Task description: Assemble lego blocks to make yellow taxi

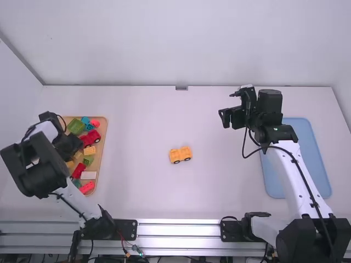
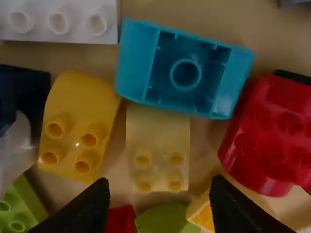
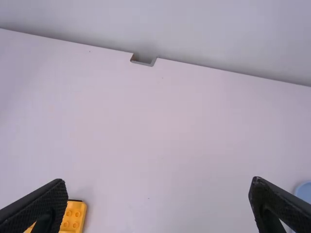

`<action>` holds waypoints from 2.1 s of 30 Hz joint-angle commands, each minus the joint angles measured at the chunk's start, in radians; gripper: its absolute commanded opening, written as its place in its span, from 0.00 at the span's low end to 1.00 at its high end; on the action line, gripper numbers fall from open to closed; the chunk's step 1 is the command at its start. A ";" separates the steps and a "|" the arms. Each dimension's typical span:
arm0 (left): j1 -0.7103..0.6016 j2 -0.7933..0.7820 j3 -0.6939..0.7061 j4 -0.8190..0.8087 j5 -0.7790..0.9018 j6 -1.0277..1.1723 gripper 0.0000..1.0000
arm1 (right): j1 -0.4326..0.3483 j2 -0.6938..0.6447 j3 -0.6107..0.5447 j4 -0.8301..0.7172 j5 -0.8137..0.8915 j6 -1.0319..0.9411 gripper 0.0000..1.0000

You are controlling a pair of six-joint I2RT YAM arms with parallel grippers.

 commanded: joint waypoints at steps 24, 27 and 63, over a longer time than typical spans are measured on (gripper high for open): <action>-0.004 0.039 -0.063 0.109 -0.063 -0.029 0.42 | 0.004 0.006 0.036 -0.006 -0.006 0.006 0.98; -0.015 0.039 -0.077 0.124 -0.063 -0.029 0.42 | 0.004 0.006 0.036 -0.009 -0.006 0.006 0.99; -0.226 -0.340 -0.073 -0.109 0.049 -0.649 0.02 | 0.004 0.006 0.036 -0.021 -0.006 0.006 0.98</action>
